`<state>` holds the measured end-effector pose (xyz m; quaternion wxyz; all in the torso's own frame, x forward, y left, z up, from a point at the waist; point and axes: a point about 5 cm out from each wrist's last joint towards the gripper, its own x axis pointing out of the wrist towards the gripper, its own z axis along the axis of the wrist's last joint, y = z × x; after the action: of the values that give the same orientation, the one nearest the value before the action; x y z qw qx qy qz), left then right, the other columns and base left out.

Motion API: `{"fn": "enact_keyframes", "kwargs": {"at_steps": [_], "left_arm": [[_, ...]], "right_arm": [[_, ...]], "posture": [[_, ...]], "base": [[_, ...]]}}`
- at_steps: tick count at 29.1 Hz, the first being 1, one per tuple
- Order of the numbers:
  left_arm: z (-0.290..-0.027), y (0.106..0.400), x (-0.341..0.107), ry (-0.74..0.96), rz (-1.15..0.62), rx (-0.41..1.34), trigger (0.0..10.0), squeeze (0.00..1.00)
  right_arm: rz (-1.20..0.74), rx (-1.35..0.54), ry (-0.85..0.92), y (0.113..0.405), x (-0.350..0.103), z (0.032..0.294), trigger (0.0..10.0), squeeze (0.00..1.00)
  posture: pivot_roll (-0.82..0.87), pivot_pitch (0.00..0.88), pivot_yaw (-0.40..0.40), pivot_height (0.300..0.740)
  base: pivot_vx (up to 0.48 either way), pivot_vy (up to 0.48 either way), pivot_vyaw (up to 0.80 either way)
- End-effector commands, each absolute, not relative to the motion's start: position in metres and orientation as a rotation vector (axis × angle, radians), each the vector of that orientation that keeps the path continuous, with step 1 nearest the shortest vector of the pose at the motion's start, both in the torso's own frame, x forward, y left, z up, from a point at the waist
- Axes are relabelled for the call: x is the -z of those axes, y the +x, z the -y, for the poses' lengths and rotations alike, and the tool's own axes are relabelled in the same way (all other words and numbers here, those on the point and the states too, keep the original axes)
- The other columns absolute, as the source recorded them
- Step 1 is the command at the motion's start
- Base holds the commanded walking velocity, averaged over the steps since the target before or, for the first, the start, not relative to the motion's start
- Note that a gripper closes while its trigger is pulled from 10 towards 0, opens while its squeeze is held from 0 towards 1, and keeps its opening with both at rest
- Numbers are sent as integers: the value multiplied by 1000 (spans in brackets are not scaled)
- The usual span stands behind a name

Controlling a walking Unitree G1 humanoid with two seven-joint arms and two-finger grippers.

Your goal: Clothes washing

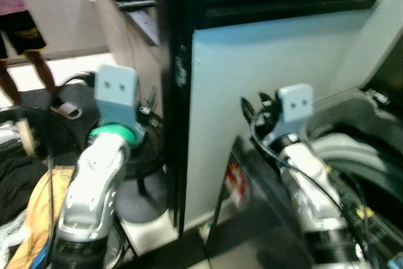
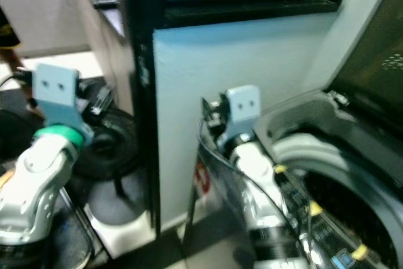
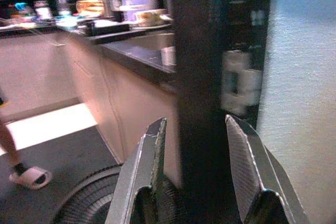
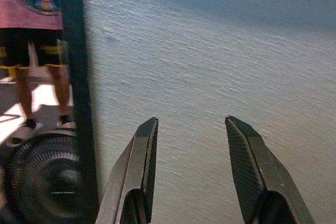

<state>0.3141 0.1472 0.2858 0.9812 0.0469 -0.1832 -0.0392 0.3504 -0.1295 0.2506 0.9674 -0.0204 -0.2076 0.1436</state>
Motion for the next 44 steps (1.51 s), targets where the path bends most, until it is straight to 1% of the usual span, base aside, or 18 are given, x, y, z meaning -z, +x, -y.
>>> {"fn": "enact_keyframes", "kwargs": {"at_steps": [1, 15, 19, 38, 44], "left_arm": [[-146, 315, -283, 88, 356, 77, 10000, 0], [-146, 315, -282, 72, 352, 82, 10000, 0], [-146, 315, -282, 60, 346, 86, 10000, 0], [-147, 316, -282, 55, 345, 79, 10000, 0], [-148, 316, -281, 94, 338, 61, 10000, 0]], "right_arm": [[410, -290, -45, 350, -246, 130, 10000, 0], [419, -288, -34, 350, -246, 131, 10000, 0], [411, -283, 5, 350, -245, 132, 10000, 0], [414, -291, 12, 350, -244, 132, 10000, 0], [414, -311, -22, 349, -244, 128, 10000, 0]], "posture": [[18, 51, -10, 740], [18, 46, -8, 740], [17, 47, -8, 740], [20, 60, -9, 740], [18, 61, -10, 740]], "base": [[0, 0, 800], [0, 0, 800], [0, 456, 0], [0, 480, 0], [0, 0, 118]]}}
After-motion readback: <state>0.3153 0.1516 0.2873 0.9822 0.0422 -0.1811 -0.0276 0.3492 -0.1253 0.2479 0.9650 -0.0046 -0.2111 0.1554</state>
